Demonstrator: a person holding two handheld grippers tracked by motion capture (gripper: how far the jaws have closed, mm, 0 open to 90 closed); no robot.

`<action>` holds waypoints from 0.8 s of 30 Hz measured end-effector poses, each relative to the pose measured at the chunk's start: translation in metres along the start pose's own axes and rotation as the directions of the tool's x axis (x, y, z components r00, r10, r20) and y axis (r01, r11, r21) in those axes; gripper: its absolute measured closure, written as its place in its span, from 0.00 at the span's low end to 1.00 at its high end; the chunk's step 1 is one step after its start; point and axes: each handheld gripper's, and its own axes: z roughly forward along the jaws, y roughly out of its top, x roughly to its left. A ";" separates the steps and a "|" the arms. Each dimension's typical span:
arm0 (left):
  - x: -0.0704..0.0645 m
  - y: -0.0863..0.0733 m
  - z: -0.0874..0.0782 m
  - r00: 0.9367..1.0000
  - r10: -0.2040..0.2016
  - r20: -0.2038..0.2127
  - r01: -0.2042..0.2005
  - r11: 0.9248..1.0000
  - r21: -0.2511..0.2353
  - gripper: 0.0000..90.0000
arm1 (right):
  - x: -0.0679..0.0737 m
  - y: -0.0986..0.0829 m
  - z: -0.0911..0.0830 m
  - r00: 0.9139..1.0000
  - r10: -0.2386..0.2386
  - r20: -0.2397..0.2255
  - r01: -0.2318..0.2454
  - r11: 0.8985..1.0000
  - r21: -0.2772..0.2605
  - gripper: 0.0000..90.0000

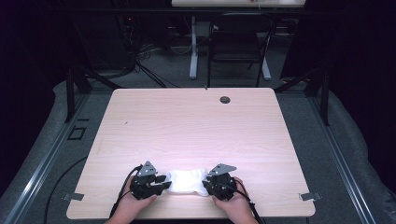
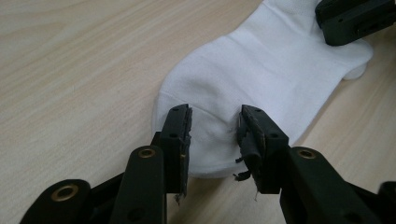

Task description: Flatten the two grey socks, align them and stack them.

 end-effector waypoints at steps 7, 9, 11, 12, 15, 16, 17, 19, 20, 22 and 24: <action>0.008 0.008 0.008 1.000 -0.020 -0.005 0.019 1.000 -0.013 0.70 | -0.016 0.008 0.005 0.998 0.057 -0.019 -0.057 0.998 0.007 0.83; 0.010 0.010 0.010 0.999 -0.032 -0.009 0.032 0.999 -0.017 0.70 | -0.018 0.010 0.007 0.998 0.060 -0.012 -0.060 0.998 0.005 0.83; 0.011 0.011 0.012 0.999 -0.039 -0.014 0.039 0.999 -0.023 0.70 | -0.020 0.012 0.008 0.998 0.059 -0.010 -0.059 0.998 0.008 0.83; 0.011 0.012 0.012 0.999 -0.040 -0.015 0.040 0.999 -0.023 0.70 | -0.021 0.013 0.008 0.998 0.059 -0.006 -0.058 0.998 0.011 0.83; 0.013 0.014 0.014 0.999 -0.037 -0.022 0.037 0.999 -0.025 0.70 | -0.023 0.015 0.011 0.998 0.066 -0.004 -0.066 0.998 0.009 0.83; 0.013 0.014 0.015 0.999 -0.049 -0.022 0.049 0.998 -0.033 0.70 | -0.024 0.016 0.012 0.998 0.068 -0.005 -0.068 0.998 0.000 0.83; 0.015 0.015 0.015 0.999 -0.046 -0.024 0.045 0.998 -0.034 0.70 | -0.026 0.017 0.012 0.998 0.070 -0.002 -0.070 0.998 0.005 0.83; 0.016 0.015 0.017 0.999 -0.047 -0.023 0.046 0.998 -0.041 0.70 | -0.028 0.018 0.014 0.997 0.074 0.000 -0.074 0.997 0.006 0.83; 0.017 0.016 0.017 0.998 -0.053 -0.023 0.052 0.998 -0.044 0.70 | -0.029 0.019 0.014 0.997 0.076 -0.002 -0.076 0.997 0.003 0.83; 0.017 0.016 0.018 0.998 -0.060 -0.023 0.059 0.997 -0.048 0.70 | -0.030 0.020 0.015 0.997 0.083 0.000 -0.083 0.997 0.002 0.83; 0.018 0.016 0.019 0.998 -0.063 -0.022 0.061 0.997 -0.055 0.70 | -0.032 0.021 0.016 0.997 0.078 0.004 -0.079 0.997 0.002 0.83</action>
